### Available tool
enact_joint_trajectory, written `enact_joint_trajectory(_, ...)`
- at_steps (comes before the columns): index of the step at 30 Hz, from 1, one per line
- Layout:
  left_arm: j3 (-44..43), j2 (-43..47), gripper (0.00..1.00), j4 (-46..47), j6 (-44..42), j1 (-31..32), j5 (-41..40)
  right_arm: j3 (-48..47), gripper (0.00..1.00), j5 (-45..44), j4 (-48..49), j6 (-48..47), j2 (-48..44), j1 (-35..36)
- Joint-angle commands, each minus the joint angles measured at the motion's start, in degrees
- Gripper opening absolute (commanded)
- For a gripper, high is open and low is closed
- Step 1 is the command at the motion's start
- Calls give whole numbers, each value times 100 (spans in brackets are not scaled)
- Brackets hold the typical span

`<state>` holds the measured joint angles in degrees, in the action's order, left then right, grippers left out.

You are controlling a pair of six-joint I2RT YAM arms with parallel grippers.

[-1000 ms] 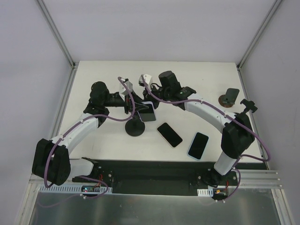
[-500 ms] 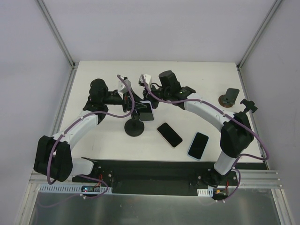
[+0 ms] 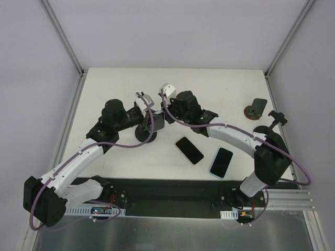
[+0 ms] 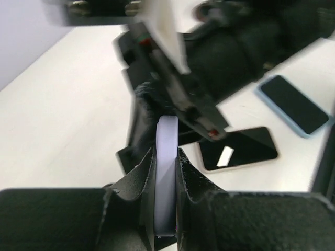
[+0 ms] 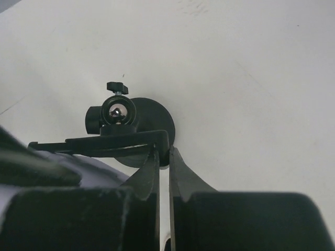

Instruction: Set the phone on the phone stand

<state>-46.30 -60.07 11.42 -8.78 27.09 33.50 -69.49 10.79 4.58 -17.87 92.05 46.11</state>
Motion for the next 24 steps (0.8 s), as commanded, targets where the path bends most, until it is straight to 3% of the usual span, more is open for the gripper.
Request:
enact_joint_trajectory(1, -152, 285, 0, -1010, -151, 200, -4059, 164, 0, -3045, 386, 872, -389, 460)
enact_joint_trajectory(5, 139, 444, 0, -984, -72, 262, -5404, 252, 0, -3916, 385, 1145, -512, 872)
enact_joint_trajectory(9, 140, 76, 0, -509, 77, 218, -5617, 332, 0, -5187, 701, 1137, -610, 1602)
enact_joint_trajectory(13, -19, -303, 0, -466, 420, -37, -4915, 304, 0, -5482, 684, 1391, -671, 1980)
enact_joint_trajectory(19, 350, -347, 0, -17, -150, -72, -4677, -28, 0, -5806, 228, 1470, -759, 2429)
enact_joint_trajectory(24, 376, -549, 0, 149, 103, -292, -3878, -179, 0, -5799, -168, 2375, -952, 2605)
